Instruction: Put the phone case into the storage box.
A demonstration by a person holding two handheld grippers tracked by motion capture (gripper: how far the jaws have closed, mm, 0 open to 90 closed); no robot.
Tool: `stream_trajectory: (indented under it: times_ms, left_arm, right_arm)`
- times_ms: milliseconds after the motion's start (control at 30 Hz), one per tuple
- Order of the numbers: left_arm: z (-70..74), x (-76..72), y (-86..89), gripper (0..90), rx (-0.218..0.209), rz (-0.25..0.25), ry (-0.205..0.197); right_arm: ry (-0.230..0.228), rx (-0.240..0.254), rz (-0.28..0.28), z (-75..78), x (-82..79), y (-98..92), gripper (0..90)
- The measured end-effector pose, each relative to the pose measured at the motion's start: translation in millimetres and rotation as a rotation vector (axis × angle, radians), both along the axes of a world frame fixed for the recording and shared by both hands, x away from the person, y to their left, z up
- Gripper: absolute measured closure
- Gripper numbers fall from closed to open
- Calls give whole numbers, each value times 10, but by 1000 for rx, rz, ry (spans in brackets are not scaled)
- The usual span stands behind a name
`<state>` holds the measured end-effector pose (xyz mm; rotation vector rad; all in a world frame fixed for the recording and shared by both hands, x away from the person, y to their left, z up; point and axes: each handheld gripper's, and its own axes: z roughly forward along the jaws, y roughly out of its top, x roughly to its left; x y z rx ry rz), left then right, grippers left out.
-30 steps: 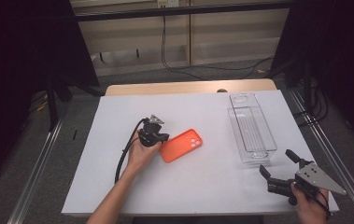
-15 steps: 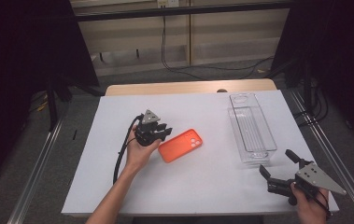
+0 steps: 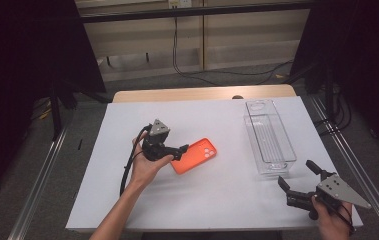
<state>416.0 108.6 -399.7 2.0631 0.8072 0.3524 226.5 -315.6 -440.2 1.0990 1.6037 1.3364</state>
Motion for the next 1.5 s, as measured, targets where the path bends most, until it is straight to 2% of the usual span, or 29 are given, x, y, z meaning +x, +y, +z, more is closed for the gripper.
stream_trajectory:
  times_ms: [67, 133, 200, 233, 267, 400, 433, 500, 567, 633, 700, 733, 767, 833, 867, 900, 933, 1000, 1033, 1100, 1133, 1300, 1500]
  left_arm:
    - [-10, -27, 8, 52, 3, -45, 20]
    - [-26, -56, -7, 45, 31, -49, 43]
    - [-44, -68, -20, 46, 28, -54, 55]
    - [-60, -65, -55, 49, 60, -38, 50]
    - [-72, -71, -71, 56, 74, -36, 44]
    - [-109, -52, -100, 67, 95, -60, 43]
    - [-123, -45, -111, 67, 101, -61, 50]
    - [-158, -12, -123, 67, 75, -80, 111]
    - [-164, -7, -130, 66, 79, -85, 124]
    - [-189, 10, -165, 67, 105, -95, 143]
    - [-198, 20, -198, 66, 166, -100, 149]
    - [-204, 31, -210, 67, 176, -107, 145]
    - [-207, 46, -215, 66, 173, -126, 162]
    - [-218, 68, -229, 64, 166, -182, 163]
    - [-220, 77, -245, 56, 182, -197, 166]
    - [-220, 77, -245, 47, 182, -197, 166]
    - [-234, 95, -300, 49, 214, -176, 182]
    - [-243, 100, -323, 50, 226, -178, 184]
    - [-261, 124, -353, 46, 244, -198, 190]
    - [-270, 138, -362, 48, 245, -205, 194]
    - [-296, 162, -379, 48, 232, -198, 198]
    - [-351, 211, -402, 48, 237, -203, 216]
    - [-385, 260, -458, 58, 264, -222, 228]
  right_arm:
    - [-2, -1, 1, 1, -1, 0, 0]
    - [0, 2, 0, 0, 1, 2, 0]
    - [1, 1, 0, -1, 2, 2, 0]
    - [-2, -3, 3, -1, 4, 6, 0]
    - [-2, -2, 4, 0, 3, 8, 0]
    - [1, 1, 2, 0, 1, 1, 0]
    - [1, 1, 2, 0, 1, 1, 0]
    - [3, 0, 4, -3, 2, 2, 0]
    - [1, -1, 4, -1, 2, 3, 0]
    - [1, 0, 3, 0, 1, 1, 0]
    - [3, -2, 3, 1, 1, 1, 0]
    - [1, -2, 3, 1, 3, 2, 0]
    - [3, -2, 5, 1, 3, 3, 0]
    - [4, -1, 4, -1, 4, 5, 0]
    - [3, -3, 4, -1, 6, 4, 0]
    - [4, -3, 4, -1, 5, 2, 0]
    - [4, -2, 3, -1, 6, 3, 0]
    - [3, -3, 3, -2, 6, 1, 0]
    - [3, -2, 4, -2, 5, 1, 0]
    - [4, -2, 5, -2, 4, 1, 0]
    - [5, -2, 5, -2, 3, 1, 0]
    - [6, -2, 8, -4, 7, 1, 0]
    - [7, -2, 8, -5, 8, 2, 0]
